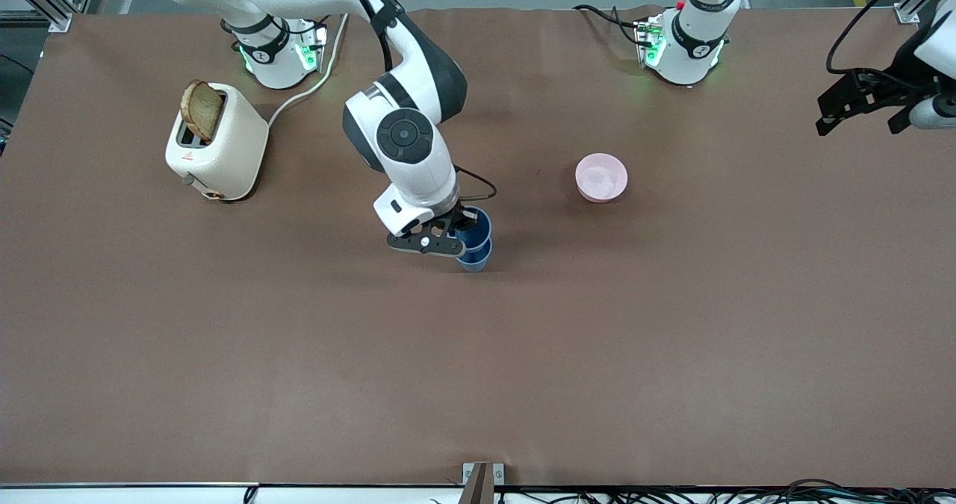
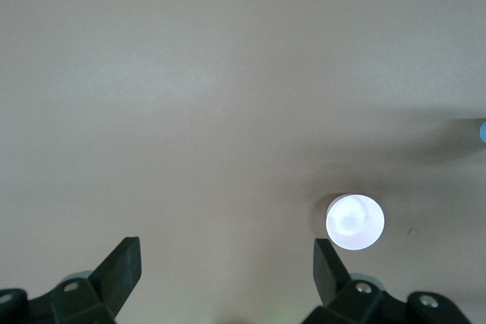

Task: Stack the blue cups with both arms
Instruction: 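Lower the held cup into the placed cup and open the right gripper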

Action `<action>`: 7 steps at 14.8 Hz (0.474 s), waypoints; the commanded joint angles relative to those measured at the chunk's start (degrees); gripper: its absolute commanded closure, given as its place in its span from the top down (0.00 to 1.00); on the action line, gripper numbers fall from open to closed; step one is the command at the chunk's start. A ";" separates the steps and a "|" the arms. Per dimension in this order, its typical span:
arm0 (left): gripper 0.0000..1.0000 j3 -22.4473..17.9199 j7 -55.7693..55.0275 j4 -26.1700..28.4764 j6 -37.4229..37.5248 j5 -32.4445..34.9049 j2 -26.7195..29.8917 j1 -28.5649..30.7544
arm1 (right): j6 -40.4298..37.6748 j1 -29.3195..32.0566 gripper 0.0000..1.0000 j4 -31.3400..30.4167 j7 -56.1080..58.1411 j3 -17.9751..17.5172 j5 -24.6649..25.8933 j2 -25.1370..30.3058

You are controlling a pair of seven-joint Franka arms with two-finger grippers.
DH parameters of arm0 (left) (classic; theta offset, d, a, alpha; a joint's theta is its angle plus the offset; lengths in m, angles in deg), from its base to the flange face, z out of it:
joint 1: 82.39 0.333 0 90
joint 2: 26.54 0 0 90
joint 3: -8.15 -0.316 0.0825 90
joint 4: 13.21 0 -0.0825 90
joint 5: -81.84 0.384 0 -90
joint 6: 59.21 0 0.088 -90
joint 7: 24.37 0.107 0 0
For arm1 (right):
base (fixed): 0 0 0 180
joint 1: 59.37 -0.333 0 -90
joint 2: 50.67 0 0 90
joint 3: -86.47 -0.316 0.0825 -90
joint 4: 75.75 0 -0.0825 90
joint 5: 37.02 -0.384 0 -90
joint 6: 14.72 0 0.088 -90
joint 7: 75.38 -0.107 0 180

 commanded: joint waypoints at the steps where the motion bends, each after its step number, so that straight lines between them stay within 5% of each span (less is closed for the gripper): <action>1: 1.00 0.68 -0.36 0.97 -0.82 -0.93 0.13 -0.16 | 1.74 -0.70 0.01 -0.95 -0.62 0.45 -0.58 0.43; 7: 1.00 2.18 -2.38 0.97 -0.82 -0.23 -0.05 -0.08 | 1.65 -0.70 0.02 -1.04 -0.18 0.45 -0.31 -0.36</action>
